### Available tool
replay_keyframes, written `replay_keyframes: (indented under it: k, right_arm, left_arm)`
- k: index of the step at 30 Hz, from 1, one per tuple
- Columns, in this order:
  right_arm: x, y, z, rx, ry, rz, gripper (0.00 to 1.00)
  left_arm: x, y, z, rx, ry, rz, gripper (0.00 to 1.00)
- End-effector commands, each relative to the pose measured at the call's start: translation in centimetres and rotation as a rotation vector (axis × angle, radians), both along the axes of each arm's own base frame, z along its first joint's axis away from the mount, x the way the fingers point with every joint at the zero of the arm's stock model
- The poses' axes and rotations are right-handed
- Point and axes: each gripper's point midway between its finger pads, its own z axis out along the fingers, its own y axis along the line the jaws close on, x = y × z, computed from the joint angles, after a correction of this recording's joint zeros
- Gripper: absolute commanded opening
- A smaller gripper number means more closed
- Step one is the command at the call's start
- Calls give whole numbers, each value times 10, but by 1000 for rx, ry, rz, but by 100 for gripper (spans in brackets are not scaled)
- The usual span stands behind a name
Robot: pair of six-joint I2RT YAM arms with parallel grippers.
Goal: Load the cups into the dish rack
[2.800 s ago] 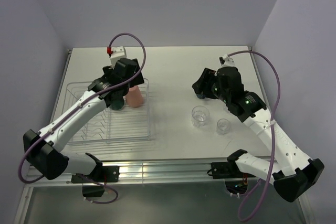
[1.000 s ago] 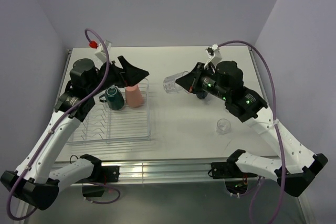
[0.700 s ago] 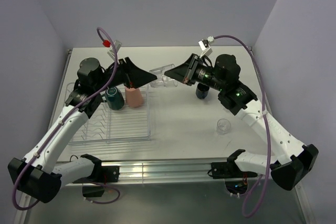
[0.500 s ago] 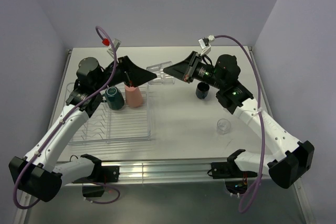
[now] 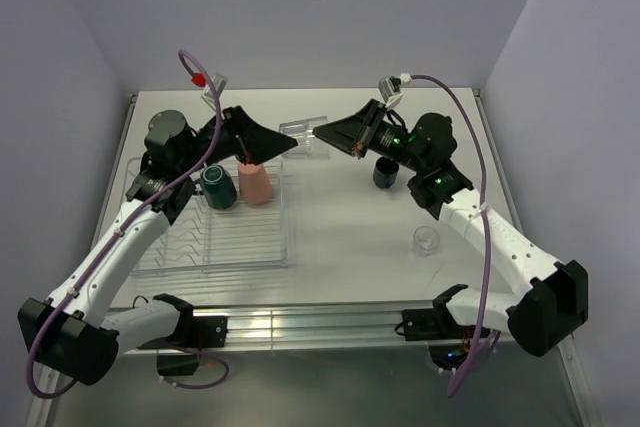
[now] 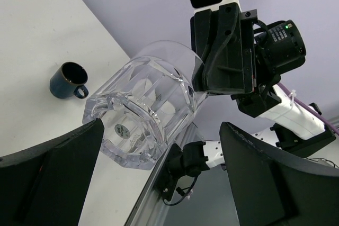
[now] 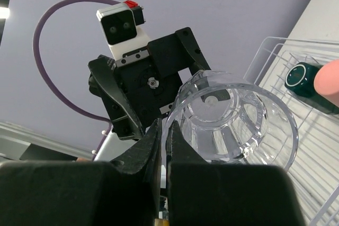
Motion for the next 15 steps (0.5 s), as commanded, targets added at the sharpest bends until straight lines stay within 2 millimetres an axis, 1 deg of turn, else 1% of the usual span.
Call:
replay_keyframes:
  k: [1, 3, 8, 10, 12, 15]
  right_arm:
    - [-33, -3, 49, 112, -146, 98, 0]
    - [-35, -4, 49, 111, -149, 99, 0]
    - [-40, -5, 50, 110, -156, 109, 0]
    - [-44, -7, 54, 112, -167, 110, 0]
    - [-43, -7, 52, 106, -167, 106, 0]
    - [-48, -7, 54, 120, -166, 127, 0]
  left_arm:
    - [4, 0, -15, 52, 11, 24, 99]
    - [6, 0, -22, 71, 16, 31, 99]
    - [13, 3, -30, 102, 20, 67, 99]
    - [12, 3, -31, 105, 17, 64, 99]
    - [12, 3, -30, 101, 15, 65, 99]
    - [15, 2, -33, 110, 18, 66, 99]
